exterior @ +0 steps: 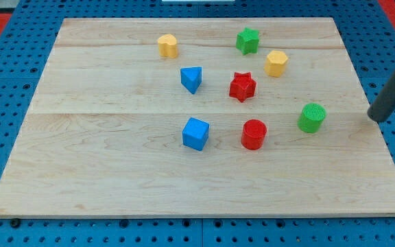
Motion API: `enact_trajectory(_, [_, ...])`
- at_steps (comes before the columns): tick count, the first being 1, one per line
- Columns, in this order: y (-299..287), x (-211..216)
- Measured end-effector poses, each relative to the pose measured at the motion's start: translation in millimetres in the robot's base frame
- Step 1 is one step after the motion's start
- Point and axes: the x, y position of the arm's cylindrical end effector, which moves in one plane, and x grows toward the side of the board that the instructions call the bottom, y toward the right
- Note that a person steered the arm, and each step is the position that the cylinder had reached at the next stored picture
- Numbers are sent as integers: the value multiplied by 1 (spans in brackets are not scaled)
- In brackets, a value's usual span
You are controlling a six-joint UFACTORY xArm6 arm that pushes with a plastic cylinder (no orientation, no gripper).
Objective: Slide the green circle closer to red star
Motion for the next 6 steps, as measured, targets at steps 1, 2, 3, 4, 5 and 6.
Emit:
enact_trajectory(1, [-28, 18])
enact_trajectory(2, [-69, 15])
enact_trajectory(3, [-106, 1])
enact_trajectory(4, [-134, -15])
enact_trajectory(5, [-146, -38])
enact_trajectory(6, [-163, -44])
